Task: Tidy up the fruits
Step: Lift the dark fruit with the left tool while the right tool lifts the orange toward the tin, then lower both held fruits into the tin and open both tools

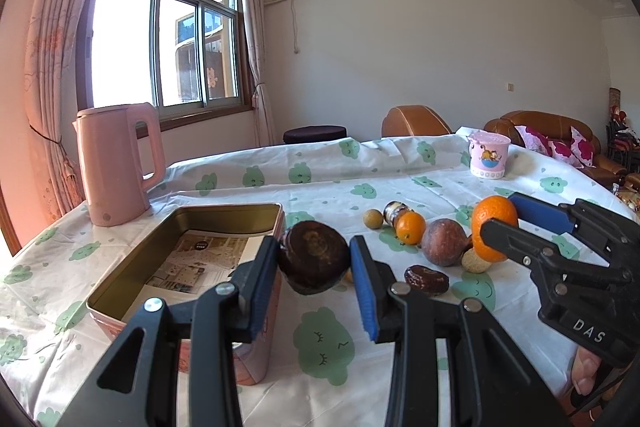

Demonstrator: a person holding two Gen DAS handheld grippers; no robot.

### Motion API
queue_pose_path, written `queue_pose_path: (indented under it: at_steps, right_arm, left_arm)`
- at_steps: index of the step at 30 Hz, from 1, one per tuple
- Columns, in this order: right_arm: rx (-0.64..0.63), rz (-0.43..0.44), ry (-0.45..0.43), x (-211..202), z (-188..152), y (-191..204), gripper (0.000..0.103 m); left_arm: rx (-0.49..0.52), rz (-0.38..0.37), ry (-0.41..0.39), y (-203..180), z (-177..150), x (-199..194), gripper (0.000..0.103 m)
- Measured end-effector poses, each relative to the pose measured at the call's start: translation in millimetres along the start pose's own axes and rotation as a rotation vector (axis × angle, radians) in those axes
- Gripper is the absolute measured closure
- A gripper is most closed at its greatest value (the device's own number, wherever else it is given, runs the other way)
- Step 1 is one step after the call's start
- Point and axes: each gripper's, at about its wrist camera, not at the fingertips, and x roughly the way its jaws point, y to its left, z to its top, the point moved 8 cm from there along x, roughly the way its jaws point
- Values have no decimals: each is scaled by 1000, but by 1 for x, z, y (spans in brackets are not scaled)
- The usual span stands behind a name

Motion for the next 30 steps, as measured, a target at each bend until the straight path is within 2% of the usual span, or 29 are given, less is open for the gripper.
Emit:
queue_pose_path:
  at_steps: [7,13,26,30]
  right_arm:
    - [-4,10,1,1,8,3,59]
    - [-18,59,4,9,25,17,59]
    - [-53,225,42,58,68,79,59]
    - [-60,268,79,81,71,101,59]
  left_arm:
    - [-11,23,15,10,1,3,64]
    - [-30,48,33,27,4,6,64]
    - [-123,136,139,110,0,32,64]
    - [-148,131,182,129,-3,43,64]
